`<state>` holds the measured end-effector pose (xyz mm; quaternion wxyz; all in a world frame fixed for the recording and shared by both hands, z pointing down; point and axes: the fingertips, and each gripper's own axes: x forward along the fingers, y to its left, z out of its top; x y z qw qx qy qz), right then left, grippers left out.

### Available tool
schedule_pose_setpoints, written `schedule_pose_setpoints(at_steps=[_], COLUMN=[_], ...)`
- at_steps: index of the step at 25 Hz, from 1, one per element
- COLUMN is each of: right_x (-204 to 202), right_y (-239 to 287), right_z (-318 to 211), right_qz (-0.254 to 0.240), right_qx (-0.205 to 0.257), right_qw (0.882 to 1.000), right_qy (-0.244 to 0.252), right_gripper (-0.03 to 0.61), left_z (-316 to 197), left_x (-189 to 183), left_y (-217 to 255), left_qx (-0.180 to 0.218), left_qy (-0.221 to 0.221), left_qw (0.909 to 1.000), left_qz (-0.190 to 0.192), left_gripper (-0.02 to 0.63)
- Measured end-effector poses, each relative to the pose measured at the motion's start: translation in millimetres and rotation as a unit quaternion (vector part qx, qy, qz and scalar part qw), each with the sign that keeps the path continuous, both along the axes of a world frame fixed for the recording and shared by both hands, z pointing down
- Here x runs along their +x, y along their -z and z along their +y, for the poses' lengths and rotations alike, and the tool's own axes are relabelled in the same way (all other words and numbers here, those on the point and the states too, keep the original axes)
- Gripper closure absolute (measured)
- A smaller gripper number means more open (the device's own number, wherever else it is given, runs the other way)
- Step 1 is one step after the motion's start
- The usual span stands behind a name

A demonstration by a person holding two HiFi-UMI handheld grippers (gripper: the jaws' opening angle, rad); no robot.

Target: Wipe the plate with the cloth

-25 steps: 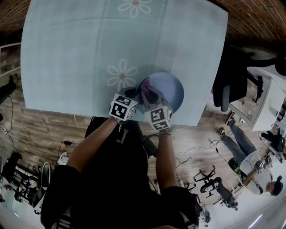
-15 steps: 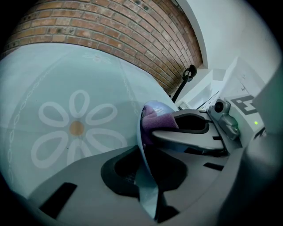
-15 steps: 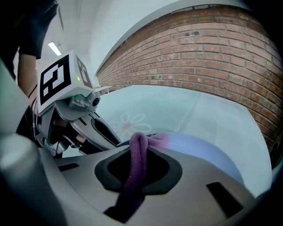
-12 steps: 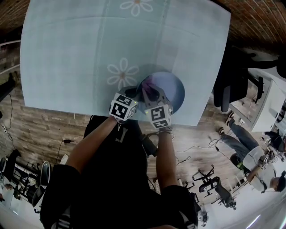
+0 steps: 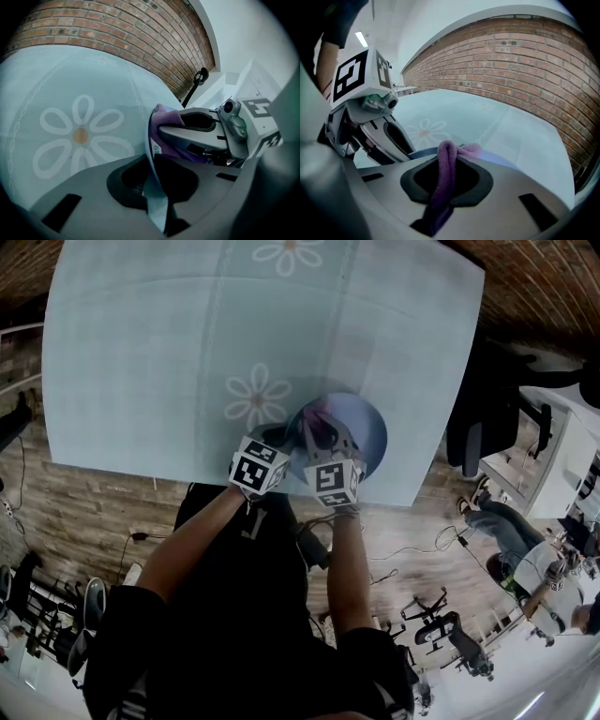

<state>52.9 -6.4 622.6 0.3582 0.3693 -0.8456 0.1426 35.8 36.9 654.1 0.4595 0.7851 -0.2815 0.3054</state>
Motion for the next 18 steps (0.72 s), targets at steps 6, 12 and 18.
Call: schedule_pose_setpoints(at_steps=[6, 12, 18], right_x=[10.8, 21.0, 34.0], right_y=[-1.7, -1.1, -2.7], right_z=[-13.0, -20.7, -25.3], right_qz=[0.028, 0.055, 0.088], right_qx=[0.013, 0.029, 0.042], right_qw=[0.999, 0.998, 0.995], right_qy=[-0.013, -0.018, -0.028], right_gripper=[0.512, 0.512, 0.512], left_z=[3.1, 2.3, 2.1], left_x=[2.6, 1.6, 1.3], left_y=[-0.3, 0.8, 1.1], left_qx=[-0.011, -0.011, -0.005], left_qy=[0.005, 0.009, 0.011], left_qw=[0.9999, 0.9999, 0.9999], left_qz=[0.007, 0.005, 0.0], left_gripper=[0.548, 0.548, 0.548])
